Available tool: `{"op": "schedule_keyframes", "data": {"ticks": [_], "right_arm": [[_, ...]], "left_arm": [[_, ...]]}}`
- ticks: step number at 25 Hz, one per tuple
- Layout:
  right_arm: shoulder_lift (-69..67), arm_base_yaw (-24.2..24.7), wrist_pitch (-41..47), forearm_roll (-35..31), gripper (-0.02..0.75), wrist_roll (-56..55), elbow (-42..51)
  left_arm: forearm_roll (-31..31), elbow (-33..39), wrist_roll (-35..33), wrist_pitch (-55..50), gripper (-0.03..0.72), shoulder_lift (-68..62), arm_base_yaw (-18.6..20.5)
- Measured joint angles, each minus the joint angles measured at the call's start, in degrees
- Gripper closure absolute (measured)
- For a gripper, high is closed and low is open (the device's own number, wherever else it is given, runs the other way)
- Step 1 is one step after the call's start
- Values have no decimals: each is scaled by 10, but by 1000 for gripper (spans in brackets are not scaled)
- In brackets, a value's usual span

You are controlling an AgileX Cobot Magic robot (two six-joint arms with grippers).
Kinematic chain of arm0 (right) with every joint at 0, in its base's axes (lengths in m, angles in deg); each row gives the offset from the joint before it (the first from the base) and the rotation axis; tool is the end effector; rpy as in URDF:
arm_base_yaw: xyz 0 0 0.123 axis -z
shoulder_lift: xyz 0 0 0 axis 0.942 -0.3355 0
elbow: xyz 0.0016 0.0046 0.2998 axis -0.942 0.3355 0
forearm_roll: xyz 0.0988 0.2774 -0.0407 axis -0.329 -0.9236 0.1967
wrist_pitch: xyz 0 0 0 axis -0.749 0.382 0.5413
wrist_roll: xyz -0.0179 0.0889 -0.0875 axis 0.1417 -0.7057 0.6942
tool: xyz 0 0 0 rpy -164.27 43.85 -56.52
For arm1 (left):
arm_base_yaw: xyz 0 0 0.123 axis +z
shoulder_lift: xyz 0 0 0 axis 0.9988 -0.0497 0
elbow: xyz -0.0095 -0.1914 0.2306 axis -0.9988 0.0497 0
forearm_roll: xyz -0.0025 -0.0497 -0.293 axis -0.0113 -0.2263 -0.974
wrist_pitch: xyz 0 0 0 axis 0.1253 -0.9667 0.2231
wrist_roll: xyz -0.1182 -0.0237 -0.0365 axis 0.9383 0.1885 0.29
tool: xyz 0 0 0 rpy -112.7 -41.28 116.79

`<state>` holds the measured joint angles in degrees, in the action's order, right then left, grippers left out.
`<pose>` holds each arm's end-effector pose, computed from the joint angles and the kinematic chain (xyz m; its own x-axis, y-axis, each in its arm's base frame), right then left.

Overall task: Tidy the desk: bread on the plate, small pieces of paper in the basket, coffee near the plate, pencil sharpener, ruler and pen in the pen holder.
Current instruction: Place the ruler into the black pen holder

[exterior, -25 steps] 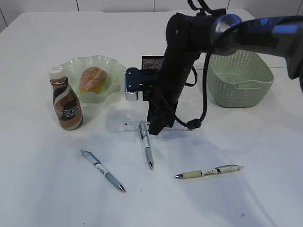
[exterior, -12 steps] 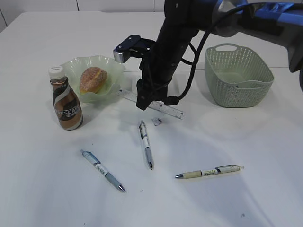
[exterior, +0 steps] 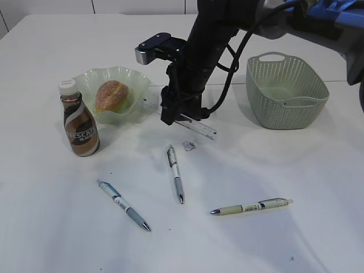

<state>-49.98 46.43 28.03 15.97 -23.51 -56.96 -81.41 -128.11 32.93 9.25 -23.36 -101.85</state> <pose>0.5008 0.2618 0.1915 -0.4545 -0.8023 -0.3868 -0.8809 0.4692 0.0618 0.2658 -0.0724 0.3287 -0.8362 0.2074 -0.5077 0.2544 0.9668 -0.0240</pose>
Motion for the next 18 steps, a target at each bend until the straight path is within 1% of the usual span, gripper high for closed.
{"op": "schedule_keyframes", "data": {"ticks": [6, 13, 14, 15, 16, 17, 18], "right_arm": [[0, 0, -13, 0, 423, -48, 0], [0, 10, -46, -7, 423, -72, 0], [0, 20, -50, -23, 423, -74, 0], [0, 29, -50, -23, 423, -74, 0], [0, 35, -51, -52, 423, -74, 0], [0, 35, -51, -52, 423, -74, 0], [0, 48, -54, -86, 423, -64, 0]], "left_arm": [[-9, 0, 0, 20, 260, 0, 0], [-16, 0, 0, 40, 269, 0, 0], [-16, 0, 0, 44, 269, 0, 0], [-16, 0, 0, 47, 270, 0, 0], [-16, 0, 0, 50, 270, 0, 0], [-16, 0, 0, 53, 270, 0, 0], [-16, 0, 0, 54, 270, 0, 0]]}}
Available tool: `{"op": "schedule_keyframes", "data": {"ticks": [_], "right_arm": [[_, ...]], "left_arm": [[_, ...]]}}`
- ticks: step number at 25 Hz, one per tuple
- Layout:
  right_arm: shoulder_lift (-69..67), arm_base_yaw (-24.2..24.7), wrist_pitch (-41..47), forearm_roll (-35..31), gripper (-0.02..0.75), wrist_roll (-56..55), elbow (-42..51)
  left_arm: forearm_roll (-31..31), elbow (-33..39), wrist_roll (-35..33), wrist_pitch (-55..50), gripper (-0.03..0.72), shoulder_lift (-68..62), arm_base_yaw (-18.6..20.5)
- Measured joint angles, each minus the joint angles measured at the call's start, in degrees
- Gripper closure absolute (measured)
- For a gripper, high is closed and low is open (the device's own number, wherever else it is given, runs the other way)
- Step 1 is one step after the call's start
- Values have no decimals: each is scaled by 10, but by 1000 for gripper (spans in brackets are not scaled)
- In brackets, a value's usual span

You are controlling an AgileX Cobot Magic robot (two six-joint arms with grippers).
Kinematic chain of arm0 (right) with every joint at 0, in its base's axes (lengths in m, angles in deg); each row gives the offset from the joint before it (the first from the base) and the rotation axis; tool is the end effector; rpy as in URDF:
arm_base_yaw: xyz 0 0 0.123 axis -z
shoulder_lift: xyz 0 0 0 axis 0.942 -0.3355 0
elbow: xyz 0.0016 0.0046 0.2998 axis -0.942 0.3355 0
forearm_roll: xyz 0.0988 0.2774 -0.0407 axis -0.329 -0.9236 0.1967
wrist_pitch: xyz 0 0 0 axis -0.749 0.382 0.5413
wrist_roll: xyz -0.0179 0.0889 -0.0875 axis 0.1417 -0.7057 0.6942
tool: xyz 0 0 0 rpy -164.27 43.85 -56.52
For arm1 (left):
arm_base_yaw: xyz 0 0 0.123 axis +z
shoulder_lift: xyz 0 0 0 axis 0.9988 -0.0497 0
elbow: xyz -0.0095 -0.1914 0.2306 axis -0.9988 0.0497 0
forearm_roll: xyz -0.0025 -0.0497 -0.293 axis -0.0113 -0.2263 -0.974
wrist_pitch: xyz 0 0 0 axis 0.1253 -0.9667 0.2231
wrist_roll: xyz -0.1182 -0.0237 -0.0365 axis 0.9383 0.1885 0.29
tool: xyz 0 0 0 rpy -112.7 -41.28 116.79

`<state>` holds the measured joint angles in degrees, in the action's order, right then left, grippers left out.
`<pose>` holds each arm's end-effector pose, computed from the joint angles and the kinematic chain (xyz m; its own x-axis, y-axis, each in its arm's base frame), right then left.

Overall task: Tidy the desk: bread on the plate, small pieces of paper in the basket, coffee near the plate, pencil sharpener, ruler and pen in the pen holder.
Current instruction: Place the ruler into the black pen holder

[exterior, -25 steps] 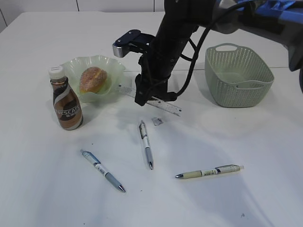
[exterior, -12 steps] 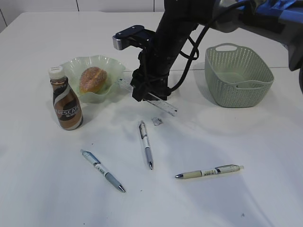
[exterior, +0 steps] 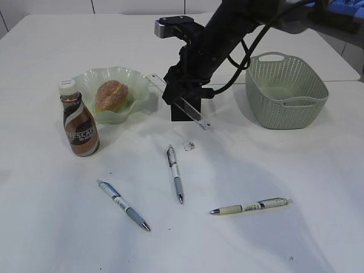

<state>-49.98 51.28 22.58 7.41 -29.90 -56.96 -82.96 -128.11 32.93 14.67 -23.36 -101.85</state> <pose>0.5276 0.2360 0.2013 -0.6251 -0.5930 -0.5076 -0.7506 0.6350 0.1826 0.2747 -0.0775 0.3353 -0.7904 0.1776 -0.5862 0.2549 0.9656 -0.0510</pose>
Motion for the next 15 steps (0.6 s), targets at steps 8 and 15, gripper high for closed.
{"op": "schedule_keyframes", "data": {"ticks": [8, 15], "right_arm": [[0, 16, -60, -40, 423, 17, 0], [14, 16, -112, -46, 423, 17, 0]], "left_arm": [[-1, 0, 0, 13, 274, 0, 0], [-1, 0, 0, 21, 274, 0, 0]]}}
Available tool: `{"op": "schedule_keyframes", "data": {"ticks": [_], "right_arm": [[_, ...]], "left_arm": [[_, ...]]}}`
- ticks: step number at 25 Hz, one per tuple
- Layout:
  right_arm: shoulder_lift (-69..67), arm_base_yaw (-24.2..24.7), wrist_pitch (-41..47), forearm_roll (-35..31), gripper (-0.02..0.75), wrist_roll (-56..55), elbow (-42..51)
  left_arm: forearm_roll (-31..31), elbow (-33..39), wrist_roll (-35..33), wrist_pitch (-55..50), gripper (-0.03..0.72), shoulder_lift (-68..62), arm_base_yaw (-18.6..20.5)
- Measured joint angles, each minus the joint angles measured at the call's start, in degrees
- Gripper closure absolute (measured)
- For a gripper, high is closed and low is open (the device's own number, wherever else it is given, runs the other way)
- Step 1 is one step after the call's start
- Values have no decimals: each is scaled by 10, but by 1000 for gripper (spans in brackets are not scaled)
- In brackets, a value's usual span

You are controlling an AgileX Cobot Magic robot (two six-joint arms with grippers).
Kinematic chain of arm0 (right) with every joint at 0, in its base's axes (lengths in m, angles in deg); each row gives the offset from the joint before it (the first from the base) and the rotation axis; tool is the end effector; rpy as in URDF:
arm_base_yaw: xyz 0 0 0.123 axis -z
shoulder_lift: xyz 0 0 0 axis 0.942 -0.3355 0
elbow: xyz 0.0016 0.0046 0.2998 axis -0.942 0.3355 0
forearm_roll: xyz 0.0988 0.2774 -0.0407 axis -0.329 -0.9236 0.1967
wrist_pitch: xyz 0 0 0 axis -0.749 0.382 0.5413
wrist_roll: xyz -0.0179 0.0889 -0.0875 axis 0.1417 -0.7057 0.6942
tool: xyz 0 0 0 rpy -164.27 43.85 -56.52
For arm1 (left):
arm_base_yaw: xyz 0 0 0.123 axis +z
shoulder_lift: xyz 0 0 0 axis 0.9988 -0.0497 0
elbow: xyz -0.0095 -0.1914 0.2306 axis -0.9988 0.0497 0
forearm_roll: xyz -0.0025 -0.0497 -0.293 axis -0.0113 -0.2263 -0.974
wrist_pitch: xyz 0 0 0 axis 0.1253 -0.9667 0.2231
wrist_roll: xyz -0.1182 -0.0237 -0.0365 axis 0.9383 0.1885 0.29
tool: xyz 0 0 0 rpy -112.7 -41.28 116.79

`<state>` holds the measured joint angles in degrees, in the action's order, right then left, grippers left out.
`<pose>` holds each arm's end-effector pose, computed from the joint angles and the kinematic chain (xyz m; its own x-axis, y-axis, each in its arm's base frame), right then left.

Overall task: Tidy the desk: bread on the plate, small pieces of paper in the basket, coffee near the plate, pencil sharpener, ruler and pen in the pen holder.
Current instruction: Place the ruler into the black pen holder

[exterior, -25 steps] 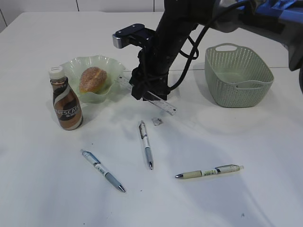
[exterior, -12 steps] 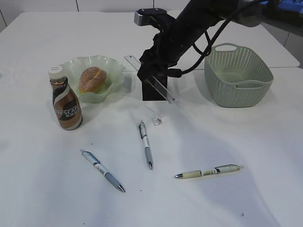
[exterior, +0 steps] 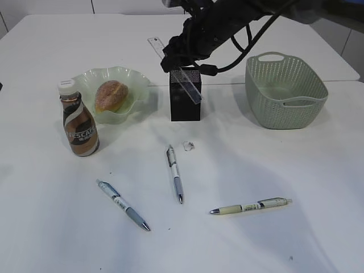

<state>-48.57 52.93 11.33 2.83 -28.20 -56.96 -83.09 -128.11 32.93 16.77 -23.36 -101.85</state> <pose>0.5527 0.2281 0.2296 -0.5722 -0.4575 -0.6806 -0.7100 0.6917 0.1321 0.2783 -0.0785 0.3381 -0.7698 0.1693 -0.6154 0.2549 0.9655 -0.0533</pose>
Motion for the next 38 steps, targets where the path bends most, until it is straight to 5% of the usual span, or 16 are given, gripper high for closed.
{"op": "schedule_keyframes", "data": {"ticks": [17, 28, 38], "right_arm": [[5, 0, -182, -24, 423, 32, 0], [5, -1, -398, -127, 423, 127, 68], [-18, -23, -477, -143, 435, 147, 73]], "left_arm": [[0, 0, 0, 28, 277, 0, 0], [0, 0, 0, 52, 278, 0, 0], [0, 0, 0, 56, 278, -11, 0]]}}
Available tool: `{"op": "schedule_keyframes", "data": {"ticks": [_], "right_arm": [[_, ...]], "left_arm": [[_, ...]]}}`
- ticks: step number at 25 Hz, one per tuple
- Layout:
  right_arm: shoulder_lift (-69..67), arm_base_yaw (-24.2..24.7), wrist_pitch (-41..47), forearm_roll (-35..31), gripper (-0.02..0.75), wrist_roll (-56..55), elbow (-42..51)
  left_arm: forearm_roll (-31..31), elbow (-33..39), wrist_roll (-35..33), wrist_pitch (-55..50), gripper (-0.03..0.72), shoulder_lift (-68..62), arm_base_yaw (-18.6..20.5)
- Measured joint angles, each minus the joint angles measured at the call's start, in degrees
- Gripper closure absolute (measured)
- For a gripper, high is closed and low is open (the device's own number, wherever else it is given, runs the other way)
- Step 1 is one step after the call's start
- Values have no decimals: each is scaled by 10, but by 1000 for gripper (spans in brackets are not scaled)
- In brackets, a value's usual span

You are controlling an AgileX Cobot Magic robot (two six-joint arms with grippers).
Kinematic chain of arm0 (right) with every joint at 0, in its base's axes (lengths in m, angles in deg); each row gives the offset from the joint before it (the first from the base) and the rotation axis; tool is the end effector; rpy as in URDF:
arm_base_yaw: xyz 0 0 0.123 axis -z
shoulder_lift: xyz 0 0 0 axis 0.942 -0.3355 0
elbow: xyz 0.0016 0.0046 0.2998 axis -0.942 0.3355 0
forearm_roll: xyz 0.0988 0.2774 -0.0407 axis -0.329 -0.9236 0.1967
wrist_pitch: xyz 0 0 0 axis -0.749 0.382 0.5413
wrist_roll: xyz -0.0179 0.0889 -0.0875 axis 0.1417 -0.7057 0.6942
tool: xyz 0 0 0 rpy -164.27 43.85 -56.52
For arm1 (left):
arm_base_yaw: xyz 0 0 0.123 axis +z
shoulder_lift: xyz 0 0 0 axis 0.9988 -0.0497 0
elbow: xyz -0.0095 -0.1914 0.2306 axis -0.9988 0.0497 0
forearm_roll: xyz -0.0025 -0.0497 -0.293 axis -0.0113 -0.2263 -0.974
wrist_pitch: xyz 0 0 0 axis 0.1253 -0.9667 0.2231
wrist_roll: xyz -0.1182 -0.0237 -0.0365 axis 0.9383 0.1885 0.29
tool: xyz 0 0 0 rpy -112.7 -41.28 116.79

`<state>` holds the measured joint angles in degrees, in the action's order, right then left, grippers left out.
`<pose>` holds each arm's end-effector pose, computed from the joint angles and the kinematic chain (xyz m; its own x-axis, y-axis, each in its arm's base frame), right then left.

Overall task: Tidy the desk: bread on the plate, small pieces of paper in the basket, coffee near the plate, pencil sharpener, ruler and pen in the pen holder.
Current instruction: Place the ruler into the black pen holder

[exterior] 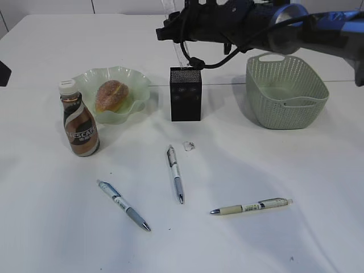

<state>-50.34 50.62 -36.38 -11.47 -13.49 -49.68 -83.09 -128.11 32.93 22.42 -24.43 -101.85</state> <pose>0.6074 0.2279 0.2317 -0.2156 -0.1920 -0.9574 -0.4272 0.9002 -0.0843 0.2915 -0.0816 0.3406 -0.7208 0.1522 -0.6762 0.2539 0.9658 -0.0533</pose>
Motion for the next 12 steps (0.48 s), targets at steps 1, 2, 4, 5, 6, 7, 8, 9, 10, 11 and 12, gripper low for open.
{"op": "schedule_keyframes", "data": {"ticks": [1, 2, 4, 5, 6, 7, 8, 9, 10, 11, 12], "right_arm": [[0, 0, 0, 0, 435, 0, 0], [-8, 0, -9, -7, 435, 0, 0], [-19, -1, -23, -15, 435, 0, 0], [-22, -1, -27, -16, 435, 0, 0], [-26, -1, -30, -19, 435, 0, 0], [-27, -1, -32, -21, 435, 0, 0], [-29, -1, -32, -22, 435, 0, 0], [-30, -1, -34, -22, 435, 0, 0], [-30, -1, -34, -22, 435, 0, 0], [-31, -1, -38, -23, 435, 0, 0], [-31, -1, -44, -24, 435, 0, 0]], "left_arm": [[0, 0, 0, 0, 279, 0, 0], [0, 0, 0, 0, 280, 0, 0], [0, 0, 0, 3, 281, 0, 0], [0, 0, 0, 5, 281, 0, 0], [0, 0, 0, 8, 282, 0, 0], [0, 0, 0, 11, 282, 0, 0], [0, 0, 0, 13, 283, 0, 0], [0, 0, 0, 15, 283, 0, 0], [0, 0, 0, 16, 283, 0, 0], [0, 0, 0, 17, 283, 0, 0], [0, 0, 0, 17, 283, -1, 0]]}}
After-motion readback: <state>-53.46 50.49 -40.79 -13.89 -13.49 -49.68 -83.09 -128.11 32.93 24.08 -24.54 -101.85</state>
